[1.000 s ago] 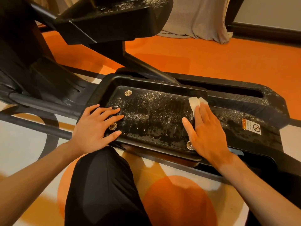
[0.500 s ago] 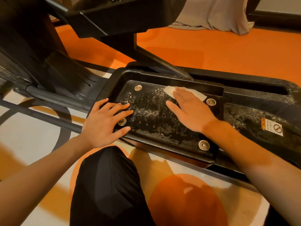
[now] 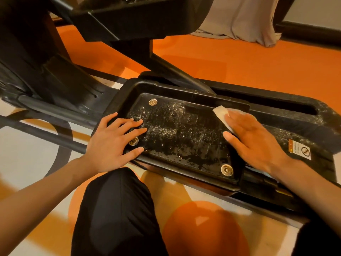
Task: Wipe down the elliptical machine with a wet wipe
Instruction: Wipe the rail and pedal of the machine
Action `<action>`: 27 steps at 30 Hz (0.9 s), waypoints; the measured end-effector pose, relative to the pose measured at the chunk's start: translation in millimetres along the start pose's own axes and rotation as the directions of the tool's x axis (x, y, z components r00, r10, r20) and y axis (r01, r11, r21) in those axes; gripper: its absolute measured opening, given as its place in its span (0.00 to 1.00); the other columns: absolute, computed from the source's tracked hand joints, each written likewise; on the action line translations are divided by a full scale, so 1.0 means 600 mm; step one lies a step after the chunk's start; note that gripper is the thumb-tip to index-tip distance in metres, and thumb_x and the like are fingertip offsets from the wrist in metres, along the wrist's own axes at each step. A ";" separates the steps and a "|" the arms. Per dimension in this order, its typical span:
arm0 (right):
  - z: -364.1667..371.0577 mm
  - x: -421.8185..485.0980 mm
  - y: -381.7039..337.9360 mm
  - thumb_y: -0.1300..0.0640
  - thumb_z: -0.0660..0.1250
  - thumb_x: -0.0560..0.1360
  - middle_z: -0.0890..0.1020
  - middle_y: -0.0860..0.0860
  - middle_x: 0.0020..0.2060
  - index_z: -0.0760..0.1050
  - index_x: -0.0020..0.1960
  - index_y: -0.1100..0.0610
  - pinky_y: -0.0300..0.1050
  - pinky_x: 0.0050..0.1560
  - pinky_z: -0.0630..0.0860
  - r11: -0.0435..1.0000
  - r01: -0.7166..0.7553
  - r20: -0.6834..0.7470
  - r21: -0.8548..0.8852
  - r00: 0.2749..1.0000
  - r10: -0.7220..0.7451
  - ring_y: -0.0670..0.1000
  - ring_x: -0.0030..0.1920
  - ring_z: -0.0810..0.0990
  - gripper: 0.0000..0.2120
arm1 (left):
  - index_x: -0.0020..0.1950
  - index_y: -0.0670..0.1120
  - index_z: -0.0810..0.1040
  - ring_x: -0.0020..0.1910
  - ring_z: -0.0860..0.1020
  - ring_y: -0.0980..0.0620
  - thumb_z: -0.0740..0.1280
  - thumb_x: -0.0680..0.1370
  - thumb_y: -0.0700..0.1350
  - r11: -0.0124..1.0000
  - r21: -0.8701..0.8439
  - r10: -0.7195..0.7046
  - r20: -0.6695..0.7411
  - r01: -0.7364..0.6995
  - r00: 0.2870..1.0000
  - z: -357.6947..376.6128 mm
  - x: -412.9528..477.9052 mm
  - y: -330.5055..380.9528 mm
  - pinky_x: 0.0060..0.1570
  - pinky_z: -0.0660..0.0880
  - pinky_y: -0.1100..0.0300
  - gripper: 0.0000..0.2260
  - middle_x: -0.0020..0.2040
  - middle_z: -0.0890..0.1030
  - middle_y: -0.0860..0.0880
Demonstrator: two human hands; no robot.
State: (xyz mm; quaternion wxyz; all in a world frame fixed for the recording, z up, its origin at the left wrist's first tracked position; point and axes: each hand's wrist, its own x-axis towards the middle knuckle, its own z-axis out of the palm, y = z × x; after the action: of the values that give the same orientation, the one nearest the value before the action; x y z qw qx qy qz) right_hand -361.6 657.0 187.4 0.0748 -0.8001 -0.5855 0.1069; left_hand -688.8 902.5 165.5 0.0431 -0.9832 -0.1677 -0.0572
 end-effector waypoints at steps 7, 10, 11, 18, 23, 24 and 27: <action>0.030 0.140 -0.110 0.23 0.32 0.74 0.56 0.50 0.82 0.55 0.83 0.52 0.46 0.82 0.48 0.978 0.164 0.082 0.133 0.981 -0.176 0.48 0.82 0.52 0.49 | 0.72 0.52 0.79 0.69 0.77 0.46 0.47 0.83 0.69 1.000 -0.024 -0.012 -0.007 0.011 1.000 0.004 -0.001 -0.004 0.75 0.61 0.37 0.33 0.72 0.78 0.50; 0.051 0.207 -0.156 0.23 0.27 0.72 0.53 0.49 0.83 0.51 0.84 0.52 0.49 0.82 0.48 0.969 0.225 0.119 0.104 0.964 -0.237 0.48 0.83 0.49 0.51 | 0.72 0.52 0.79 0.69 0.77 0.47 0.47 0.83 0.69 0.999 -0.039 -0.021 -0.006 0.021 1.000 0.005 -0.003 -0.005 0.76 0.60 0.37 0.33 0.72 0.78 0.51; 0.055 0.223 -0.173 0.24 0.28 0.73 0.53 0.50 0.83 0.51 0.84 0.52 0.48 0.82 0.46 0.967 0.236 0.116 0.098 0.962 -0.247 0.48 0.83 0.49 0.50 | 0.72 0.53 0.79 0.69 0.77 0.47 0.47 0.82 0.69 0.999 -0.037 -0.024 -0.001 0.024 1.000 0.004 -0.004 -0.006 0.76 0.60 0.38 0.33 0.72 0.78 0.51; 0.073 0.273 -0.241 0.33 0.42 0.82 0.57 0.52 0.82 0.54 0.83 0.56 0.47 0.81 0.47 0.967 0.249 0.080 0.062 0.964 -0.253 0.49 0.82 0.52 0.38 | 0.73 0.53 0.79 0.70 0.76 0.48 0.47 0.82 0.69 0.999 -0.022 -0.035 0.048 0.036 0.998 0.000 -0.007 -0.013 0.78 0.58 0.40 0.33 0.73 0.77 0.51; 0.054 0.233 -0.207 0.31 0.42 0.81 0.60 0.50 0.82 0.55 0.83 0.54 0.47 0.80 0.50 0.964 0.246 0.054 0.105 0.966 -0.252 0.51 0.81 0.57 0.38 | 0.73 0.53 0.78 0.69 0.76 0.47 0.50 0.83 0.67 0.999 -0.030 -0.027 0.066 0.029 0.997 -0.005 -0.008 -0.013 0.76 0.61 0.36 0.30 0.73 0.77 0.51; 0.050 0.214 -0.191 0.31 0.41 0.81 0.60 0.51 0.82 0.55 0.83 0.54 0.47 0.80 0.49 0.968 0.234 0.055 0.096 0.969 -0.240 0.51 0.81 0.57 0.39 | 0.74 0.53 0.77 0.69 0.76 0.48 0.51 0.83 0.67 0.999 -0.029 -0.029 0.067 0.031 0.997 -0.005 -0.008 -0.014 0.76 0.61 0.36 0.29 0.73 0.77 0.51; 0.041 0.156 -0.129 0.25 0.31 0.76 0.58 0.51 0.82 0.54 0.83 0.53 0.47 0.82 0.49 0.981 0.192 0.073 0.030 0.978 -0.194 0.49 0.82 0.54 0.47 | 0.74 0.54 0.77 0.69 0.76 0.48 0.52 0.83 0.67 0.999 -0.014 -0.029 0.064 0.030 0.998 -0.004 -0.009 -0.014 0.76 0.61 0.37 0.28 0.73 0.77 0.52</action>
State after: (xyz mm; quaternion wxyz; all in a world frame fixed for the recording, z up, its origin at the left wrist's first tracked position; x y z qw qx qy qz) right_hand -411.8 769.7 174.7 0.0719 -0.7340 -0.6615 0.1360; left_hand -696.9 908.2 167.8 0.0296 -0.9823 -0.1829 -0.0278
